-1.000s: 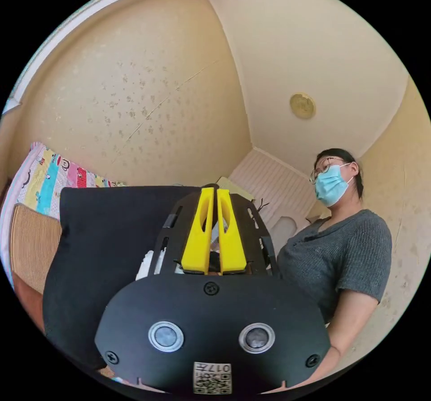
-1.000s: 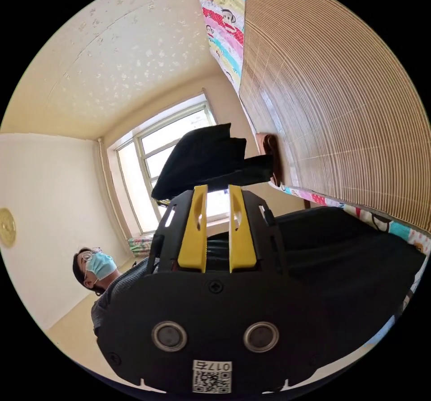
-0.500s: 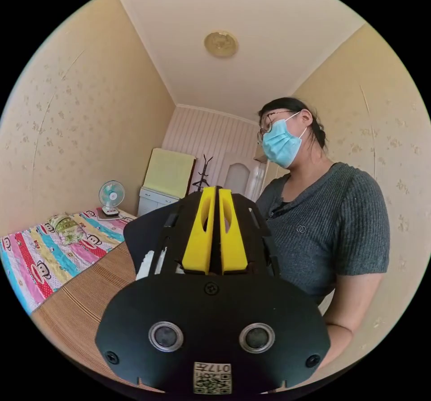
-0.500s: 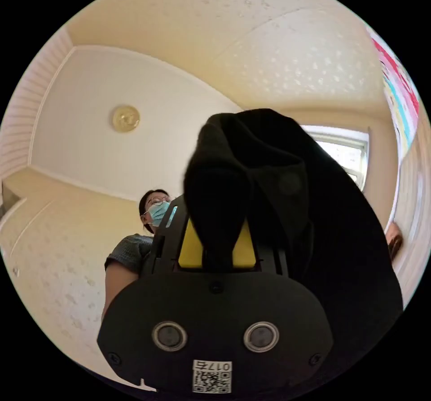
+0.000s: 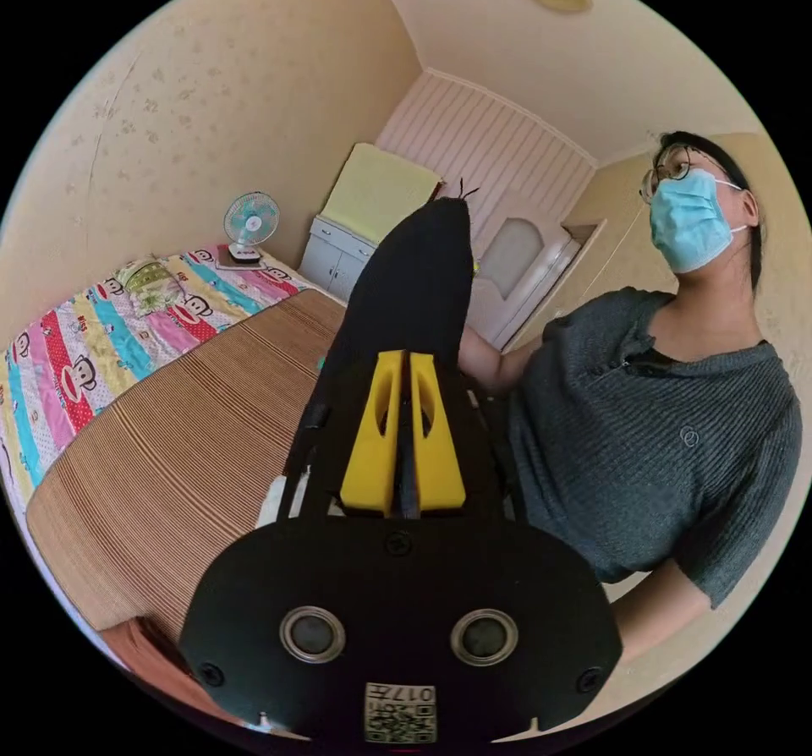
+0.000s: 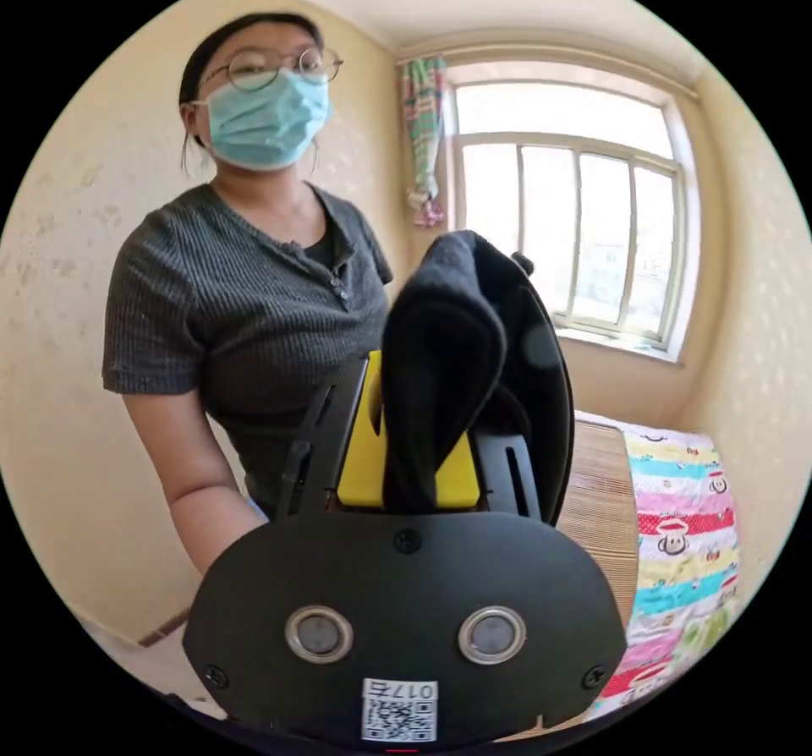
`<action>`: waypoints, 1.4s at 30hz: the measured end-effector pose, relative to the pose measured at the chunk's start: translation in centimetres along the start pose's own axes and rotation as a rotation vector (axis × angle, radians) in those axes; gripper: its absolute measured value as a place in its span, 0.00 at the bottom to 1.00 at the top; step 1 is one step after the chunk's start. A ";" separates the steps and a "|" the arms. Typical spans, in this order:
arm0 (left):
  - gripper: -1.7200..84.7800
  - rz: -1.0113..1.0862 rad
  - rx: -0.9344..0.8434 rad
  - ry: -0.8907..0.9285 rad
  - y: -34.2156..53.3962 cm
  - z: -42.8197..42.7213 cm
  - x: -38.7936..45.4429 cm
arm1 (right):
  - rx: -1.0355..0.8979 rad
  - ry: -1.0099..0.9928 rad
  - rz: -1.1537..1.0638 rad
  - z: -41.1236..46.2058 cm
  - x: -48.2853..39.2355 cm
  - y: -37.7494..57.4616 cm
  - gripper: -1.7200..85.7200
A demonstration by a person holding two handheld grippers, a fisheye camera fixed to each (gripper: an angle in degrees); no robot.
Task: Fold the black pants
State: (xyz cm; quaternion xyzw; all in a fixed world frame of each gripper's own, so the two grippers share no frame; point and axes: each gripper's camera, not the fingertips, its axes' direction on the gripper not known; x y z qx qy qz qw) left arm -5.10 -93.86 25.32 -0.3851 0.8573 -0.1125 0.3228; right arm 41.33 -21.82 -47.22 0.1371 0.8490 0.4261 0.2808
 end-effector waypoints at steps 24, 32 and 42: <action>0.06 0.276 -0.346 0.051 -0.8 15.1 -6.8 | -0.588 0.092 0.125 22.5 -2.0 -3.8 0.11; 0.04 -0.020 -0.236 -0.035 3.2 20.0 -16.3 | -0.409 0.431 0.909 20.1 0.1 4.7 0.14; 0.04 -0.225 -0.228 -0.151 3.3 23.8 -25.6 | 0.557 0.157 1.564 18.7 -5.6 23.1 0.19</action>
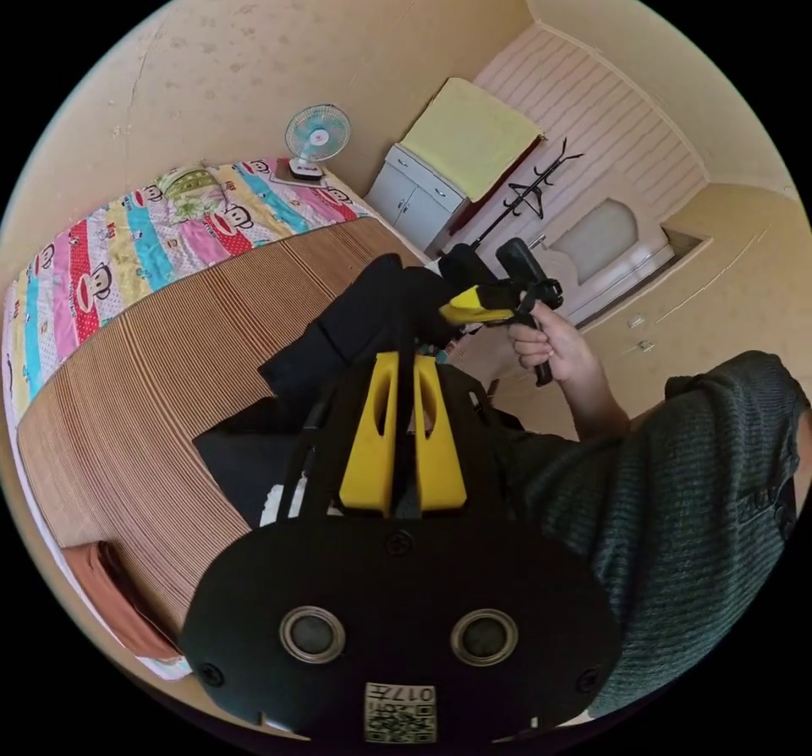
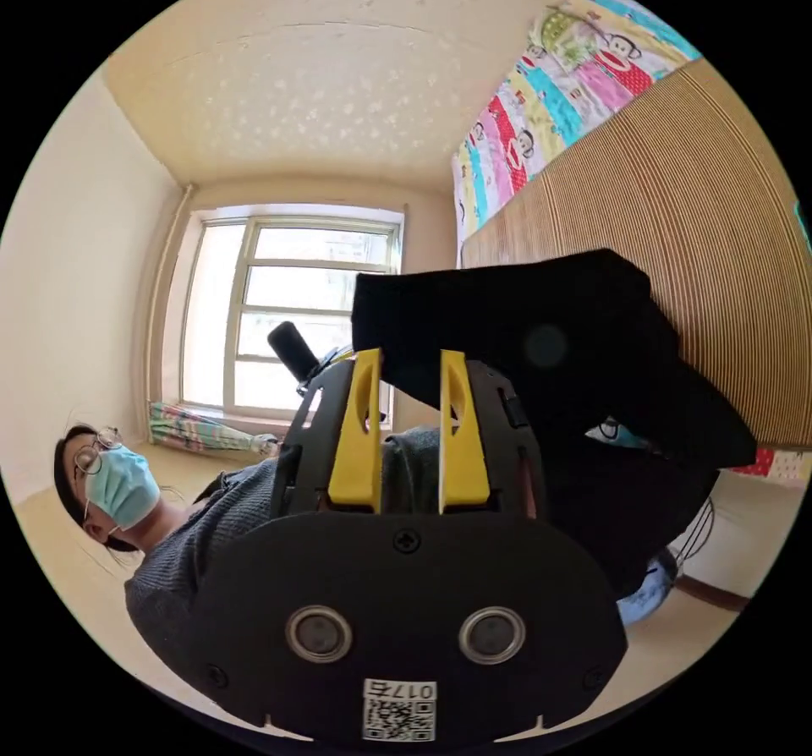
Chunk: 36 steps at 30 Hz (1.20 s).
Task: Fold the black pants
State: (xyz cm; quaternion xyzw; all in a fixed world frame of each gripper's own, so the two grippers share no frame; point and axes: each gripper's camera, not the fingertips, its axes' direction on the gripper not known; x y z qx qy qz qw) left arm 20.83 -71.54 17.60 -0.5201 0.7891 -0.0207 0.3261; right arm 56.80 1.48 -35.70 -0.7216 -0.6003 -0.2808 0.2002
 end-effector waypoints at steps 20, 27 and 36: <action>0.06 0.180 0.102 0.206 -3.8 -5.0 -5.6 | -0.020 -0.158 -0.358 1.2 -0.1 -4.9 0.12; 0.08 0.030 0.465 0.348 1.5 -18.5 -15.9 | -0.060 -0.386 -0.554 -0.9 -4.7 -6.1 0.10; 0.15 -0.195 0.295 0.038 3.8 -17.7 -25.6 | -0.082 -0.587 -1.072 -5.3 -12.0 -1.6 0.08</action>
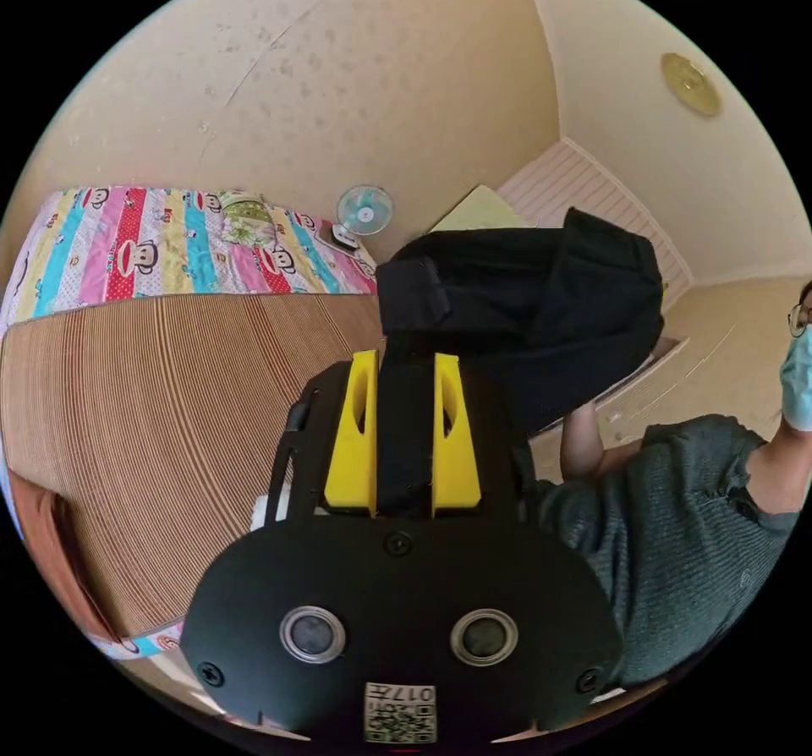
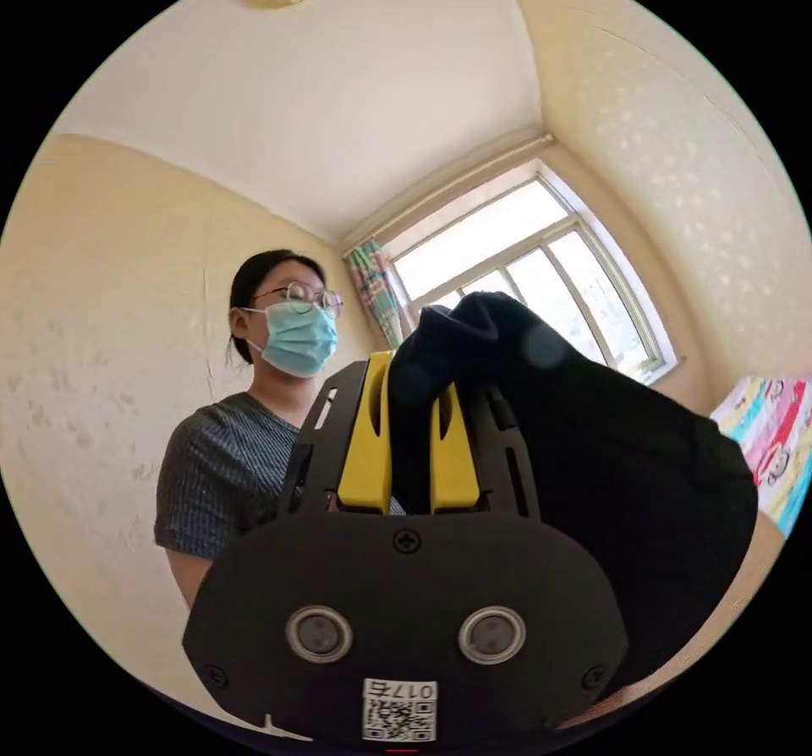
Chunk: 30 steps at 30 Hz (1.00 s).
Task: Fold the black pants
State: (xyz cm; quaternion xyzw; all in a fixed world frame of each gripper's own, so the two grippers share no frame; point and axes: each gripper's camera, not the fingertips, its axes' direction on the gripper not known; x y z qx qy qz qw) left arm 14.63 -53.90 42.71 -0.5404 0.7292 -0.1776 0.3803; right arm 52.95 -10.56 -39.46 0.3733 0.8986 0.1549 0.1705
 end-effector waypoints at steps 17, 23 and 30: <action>0.27 0.622 0.045 0.808 -8.9 1.6 11.0 | 0.252 -0.721 -0.666 0.3 -4.9 0.2 0.09; 0.24 0.866 0.090 0.481 -4.3 -3.7 22.3 | 0.276 -0.974 -0.840 0.5 -7.1 2.4 0.09; 0.11 0.730 0.367 0.730 0.0 -7.1 14.6 | 0.121 -1.134 -0.868 7.1 -11.2 2.8 0.09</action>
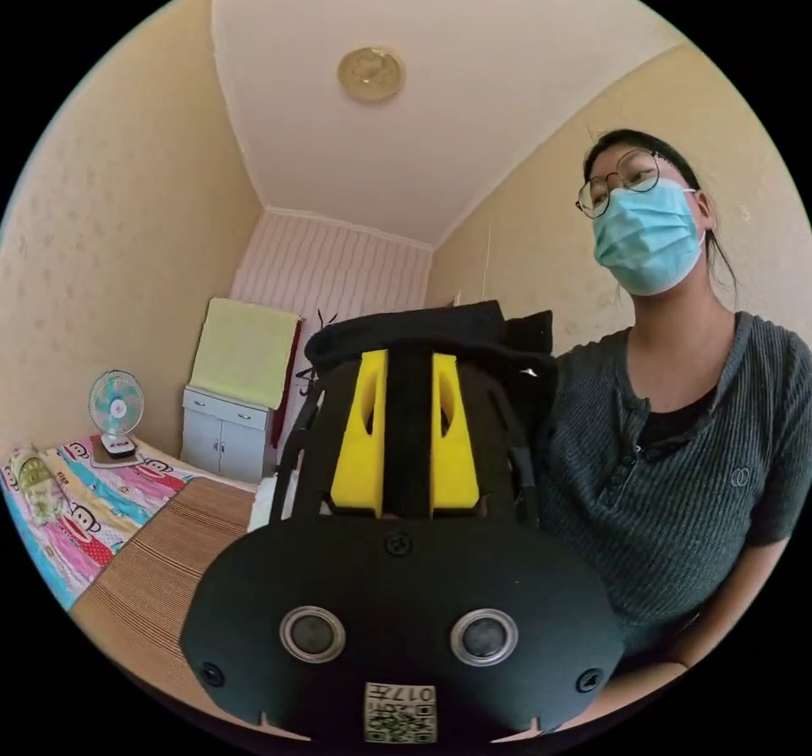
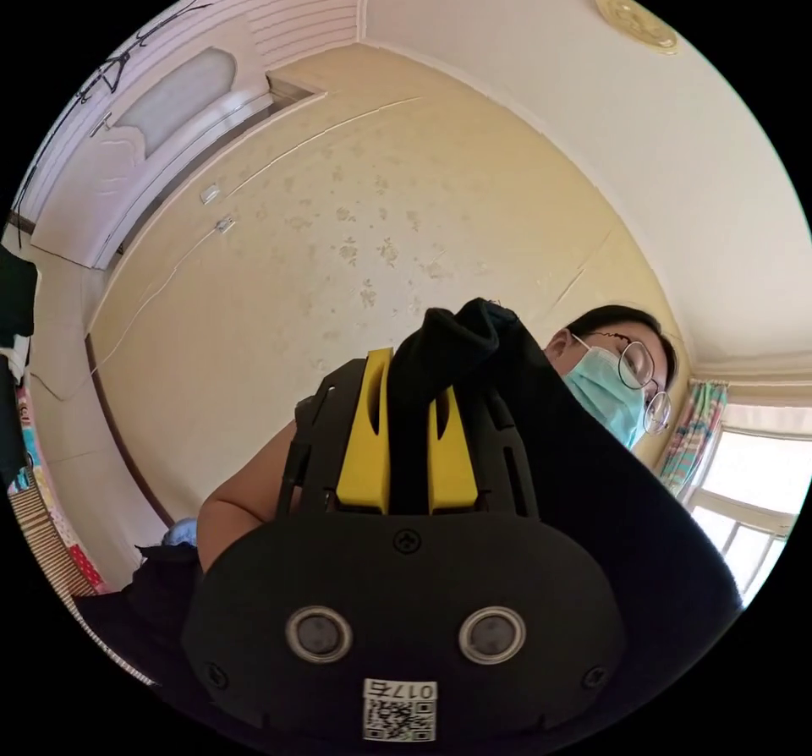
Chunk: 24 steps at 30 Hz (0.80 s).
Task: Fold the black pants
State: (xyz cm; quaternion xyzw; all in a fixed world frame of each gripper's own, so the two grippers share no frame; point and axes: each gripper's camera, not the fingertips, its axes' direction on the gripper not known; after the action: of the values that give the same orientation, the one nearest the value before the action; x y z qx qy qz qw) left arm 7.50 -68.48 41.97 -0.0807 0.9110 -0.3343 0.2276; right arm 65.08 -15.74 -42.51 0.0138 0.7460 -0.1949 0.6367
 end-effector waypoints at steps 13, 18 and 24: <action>0.15 -0.257 0.202 0.081 9.9 -8.2 -4.8 | 0.238 -0.209 -0.017 0.8 3.0 5.4 0.09; 0.21 -0.128 -0.066 0.129 7.1 -0.6 -1.0 | 0.303 -0.192 -0.036 -0.2 2.7 7.2 0.09; 0.13 -0.018 -0.125 0.336 3.5 5.1 0.4 | 0.308 -0.232 -0.038 0.2 3.0 8.2 0.09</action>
State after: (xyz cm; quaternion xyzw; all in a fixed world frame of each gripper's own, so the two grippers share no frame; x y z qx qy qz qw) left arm 9.56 -68.85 36.18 -0.0457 0.9545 -0.2876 0.0638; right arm 66.89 -8.92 -47.61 0.0743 0.6289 -0.3192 0.7050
